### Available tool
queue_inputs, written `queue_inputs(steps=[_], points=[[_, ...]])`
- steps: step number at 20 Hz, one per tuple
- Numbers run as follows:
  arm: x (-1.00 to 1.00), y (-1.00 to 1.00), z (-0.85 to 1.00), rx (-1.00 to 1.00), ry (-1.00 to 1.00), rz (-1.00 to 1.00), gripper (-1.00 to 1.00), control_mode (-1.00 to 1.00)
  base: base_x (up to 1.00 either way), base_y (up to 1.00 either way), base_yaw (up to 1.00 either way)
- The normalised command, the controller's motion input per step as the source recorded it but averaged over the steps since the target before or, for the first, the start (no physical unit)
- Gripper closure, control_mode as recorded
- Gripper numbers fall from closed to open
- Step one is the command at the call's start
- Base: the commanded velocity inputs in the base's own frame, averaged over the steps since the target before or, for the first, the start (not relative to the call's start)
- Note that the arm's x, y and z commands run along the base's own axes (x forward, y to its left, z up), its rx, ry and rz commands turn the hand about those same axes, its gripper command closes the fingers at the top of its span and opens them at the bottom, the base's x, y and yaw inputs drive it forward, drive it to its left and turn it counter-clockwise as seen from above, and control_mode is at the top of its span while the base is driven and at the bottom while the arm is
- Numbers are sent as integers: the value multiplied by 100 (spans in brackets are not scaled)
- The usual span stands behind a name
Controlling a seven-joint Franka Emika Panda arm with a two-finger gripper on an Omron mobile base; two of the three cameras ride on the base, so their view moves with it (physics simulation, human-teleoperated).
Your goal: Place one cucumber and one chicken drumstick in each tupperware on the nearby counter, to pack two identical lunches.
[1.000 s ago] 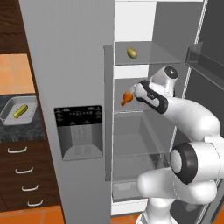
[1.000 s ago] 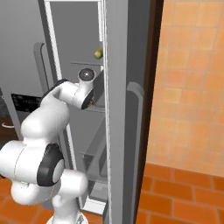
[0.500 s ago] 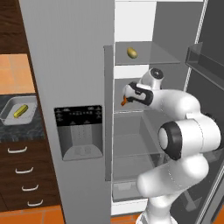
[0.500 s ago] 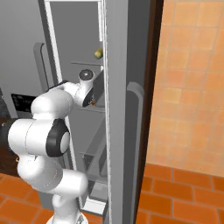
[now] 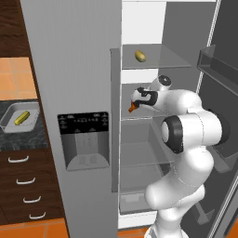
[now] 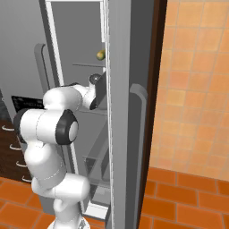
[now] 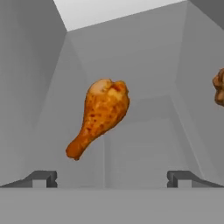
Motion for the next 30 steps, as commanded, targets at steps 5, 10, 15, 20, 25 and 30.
queue_inputs(steps=[5,10,15,20,25,30], points=[[50,17,-5,6,3,-7,-100,-100,0,0,0],[36,1,-25,10,1,-3,-100,-100,0,0,0],[32,0,-43,2,12,-2,-100,-100,0,0,0],[46,5,-8,1,2,0,-100,-100,0,0,0],[33,8,-35,0,7,0,100,-100,0,0,0],[8,6,-14,0,2,0,100,-100,0,0,0]])
